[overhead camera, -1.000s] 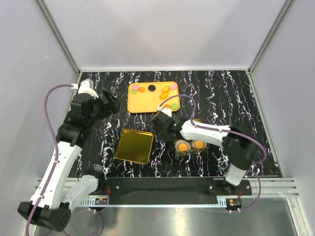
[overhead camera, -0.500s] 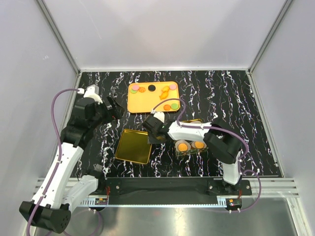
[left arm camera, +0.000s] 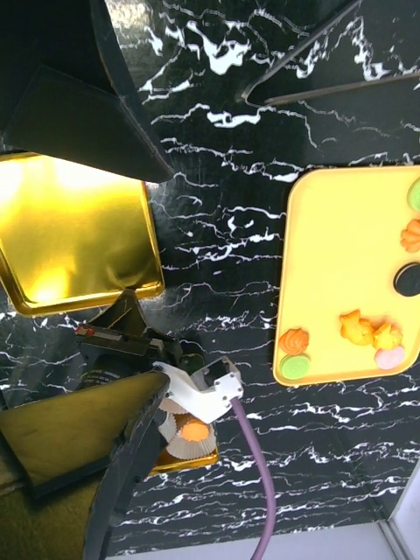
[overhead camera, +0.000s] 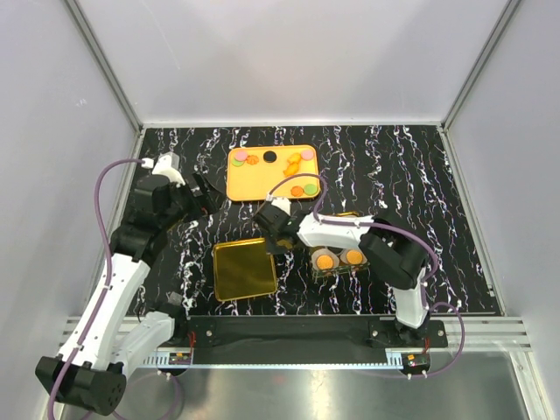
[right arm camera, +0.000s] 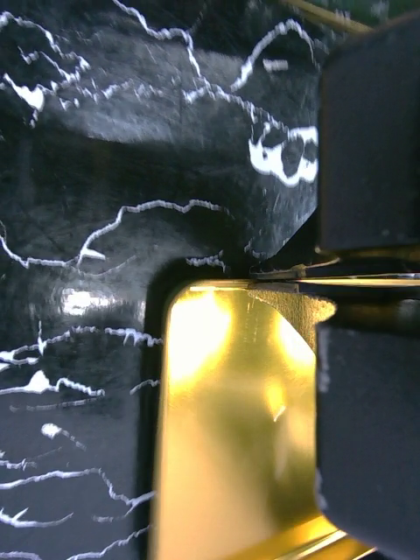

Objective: Pack the cookies

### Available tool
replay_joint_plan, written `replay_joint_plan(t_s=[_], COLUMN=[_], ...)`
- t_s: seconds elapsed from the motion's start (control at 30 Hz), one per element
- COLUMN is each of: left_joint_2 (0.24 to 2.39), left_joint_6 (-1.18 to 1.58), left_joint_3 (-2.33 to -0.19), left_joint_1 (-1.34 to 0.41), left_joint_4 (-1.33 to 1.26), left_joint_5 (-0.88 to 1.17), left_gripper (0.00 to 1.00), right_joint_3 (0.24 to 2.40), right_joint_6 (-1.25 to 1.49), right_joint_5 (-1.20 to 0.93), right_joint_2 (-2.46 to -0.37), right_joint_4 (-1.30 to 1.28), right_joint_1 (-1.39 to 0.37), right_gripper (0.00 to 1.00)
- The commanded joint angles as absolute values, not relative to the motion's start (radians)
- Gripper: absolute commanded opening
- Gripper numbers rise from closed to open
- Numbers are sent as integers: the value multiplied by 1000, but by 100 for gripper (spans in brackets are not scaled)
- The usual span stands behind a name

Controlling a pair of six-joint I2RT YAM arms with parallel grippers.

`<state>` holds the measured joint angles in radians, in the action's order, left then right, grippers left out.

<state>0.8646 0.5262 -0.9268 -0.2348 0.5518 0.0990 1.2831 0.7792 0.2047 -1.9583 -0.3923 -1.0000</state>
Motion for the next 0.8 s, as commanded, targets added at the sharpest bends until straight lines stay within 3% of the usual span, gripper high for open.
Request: replay_joint_plan(t_s=[0.0,0.77], left_joint_2=[859,916], left_joint_6=[552,614], left_joint_3=[-890,-750], left_joint_1=[-238,-250], left_joint_4=[474,399], left_joint_5=[158,387], left_gripper=[97,96], right_joint_3=[1304,1335], right_joint_6=[698,600], right_joint_5=[166,3], right_joint_2=[-1885,-1625], right_joint_4=[-405,-445], right_joint_1=[-942,-726], right_gripper=[0,0])
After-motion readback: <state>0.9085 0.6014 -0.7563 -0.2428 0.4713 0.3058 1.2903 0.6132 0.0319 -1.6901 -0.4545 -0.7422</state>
